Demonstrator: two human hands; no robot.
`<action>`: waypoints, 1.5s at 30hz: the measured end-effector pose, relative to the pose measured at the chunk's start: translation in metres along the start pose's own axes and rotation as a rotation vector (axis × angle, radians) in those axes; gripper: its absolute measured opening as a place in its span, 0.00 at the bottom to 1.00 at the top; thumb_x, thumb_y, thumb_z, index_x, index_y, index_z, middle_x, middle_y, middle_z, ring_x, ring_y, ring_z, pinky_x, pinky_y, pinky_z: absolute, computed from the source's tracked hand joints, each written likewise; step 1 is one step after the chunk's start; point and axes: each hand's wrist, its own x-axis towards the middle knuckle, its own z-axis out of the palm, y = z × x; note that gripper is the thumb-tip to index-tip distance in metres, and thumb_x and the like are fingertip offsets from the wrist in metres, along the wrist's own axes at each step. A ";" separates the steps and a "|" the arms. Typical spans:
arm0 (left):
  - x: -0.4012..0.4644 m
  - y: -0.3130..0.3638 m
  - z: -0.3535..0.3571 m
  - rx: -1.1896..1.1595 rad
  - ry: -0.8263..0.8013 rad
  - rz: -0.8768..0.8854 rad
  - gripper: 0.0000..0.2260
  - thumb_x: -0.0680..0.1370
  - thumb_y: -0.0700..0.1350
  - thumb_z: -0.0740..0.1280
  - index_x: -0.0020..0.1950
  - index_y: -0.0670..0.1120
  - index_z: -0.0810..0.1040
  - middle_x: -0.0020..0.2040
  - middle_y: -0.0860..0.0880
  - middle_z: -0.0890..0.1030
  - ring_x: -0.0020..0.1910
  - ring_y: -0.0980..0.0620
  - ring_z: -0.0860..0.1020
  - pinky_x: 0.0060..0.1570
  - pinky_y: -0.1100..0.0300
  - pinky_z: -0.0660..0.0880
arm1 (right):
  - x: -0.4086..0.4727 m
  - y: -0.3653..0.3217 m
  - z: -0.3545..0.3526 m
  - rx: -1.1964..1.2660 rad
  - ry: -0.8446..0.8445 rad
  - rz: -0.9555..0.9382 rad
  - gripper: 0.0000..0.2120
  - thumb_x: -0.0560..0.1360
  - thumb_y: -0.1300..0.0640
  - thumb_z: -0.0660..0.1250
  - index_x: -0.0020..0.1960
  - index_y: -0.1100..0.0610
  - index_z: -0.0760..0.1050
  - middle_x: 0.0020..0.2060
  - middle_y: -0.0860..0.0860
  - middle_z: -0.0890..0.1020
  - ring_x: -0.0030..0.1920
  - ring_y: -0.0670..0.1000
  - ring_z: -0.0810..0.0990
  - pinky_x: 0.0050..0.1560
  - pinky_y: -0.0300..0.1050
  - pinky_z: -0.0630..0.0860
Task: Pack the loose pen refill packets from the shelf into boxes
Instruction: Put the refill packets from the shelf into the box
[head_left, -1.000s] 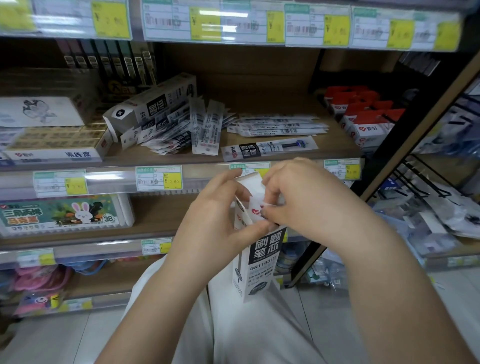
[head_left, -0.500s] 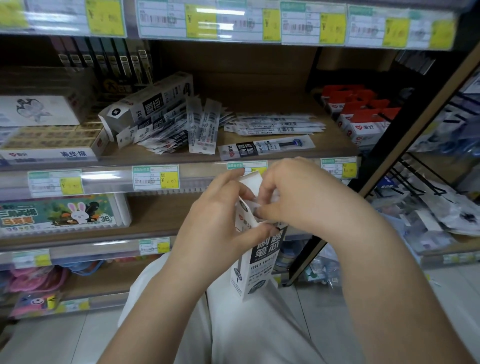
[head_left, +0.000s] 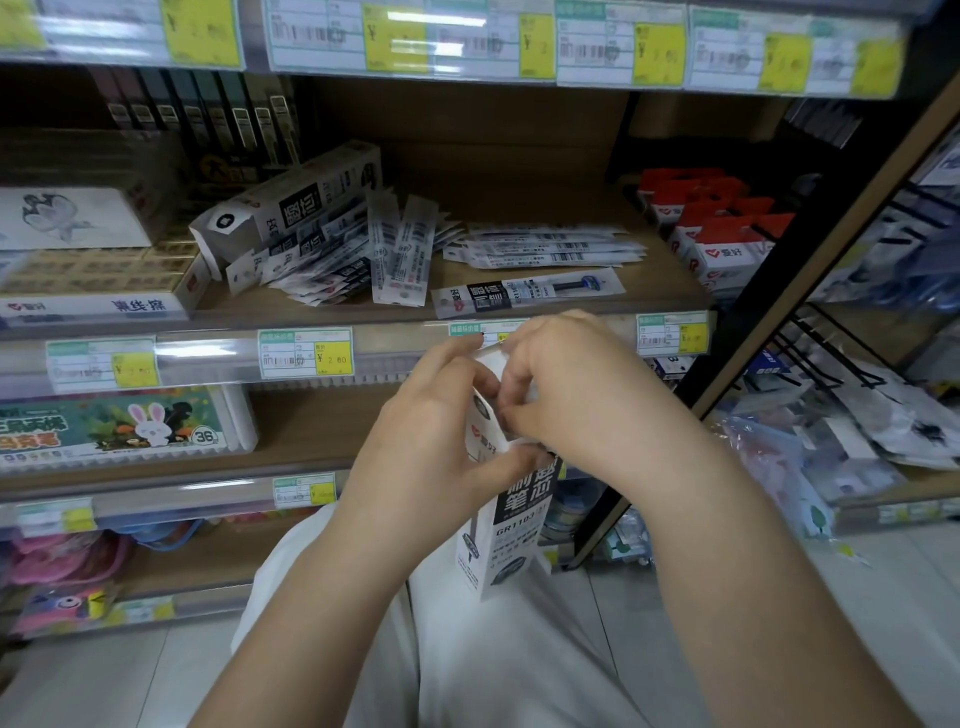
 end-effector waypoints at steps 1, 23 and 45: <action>0.000 0.000 0.000 0.006 -0.001 0.005 0.19 0.62 0.61 0.72 0.45 0.54 0.70 0.68 0.54 0.69 0.64 0.61 0.65 0.56 0.63 0.63 | -0.001 0.000 0.000 0.012 -0.026 0.022 0.11 0.65 0.48 0.73 0.47 0.45 0.79 0.64 0.46 0.69 0.65 0.50 0.69 0.56 0.46 0.69; 0.001 -0.004 -0.006 -0.006 -0.028 -0.018 0.20 0.63 0.57 0.75 0.47 0.55 0.69 0.68 0.58 0.67 0.62 0.60 0.69 0.54 0.64 0.63 | -0.042 0.021 -0.018 0.157 0.172 -0.223 0.06 0.71 0.50 0.69 0.38 0.51 0.80 0.42 0.47 0.82 0.45 0.50 0.79 0.47 0.43 0.76; 0.007 0.000 -0.001 0.036 -0.067 0.049 0.18 0.65 0.55 0.75 0.47 0.53 0.69 0.69 0.55 0.68 0.64 0.58 0.68 0.53 0.65 0.64 | -0.029 0.019 0.000 -0.011 0.237 -0.313 0.04 0.72 0.57 0.66 0.41 0.54 0.79 0.40 0.51 0.81 0.44 0.53 0.79 0.49 0.48 0.76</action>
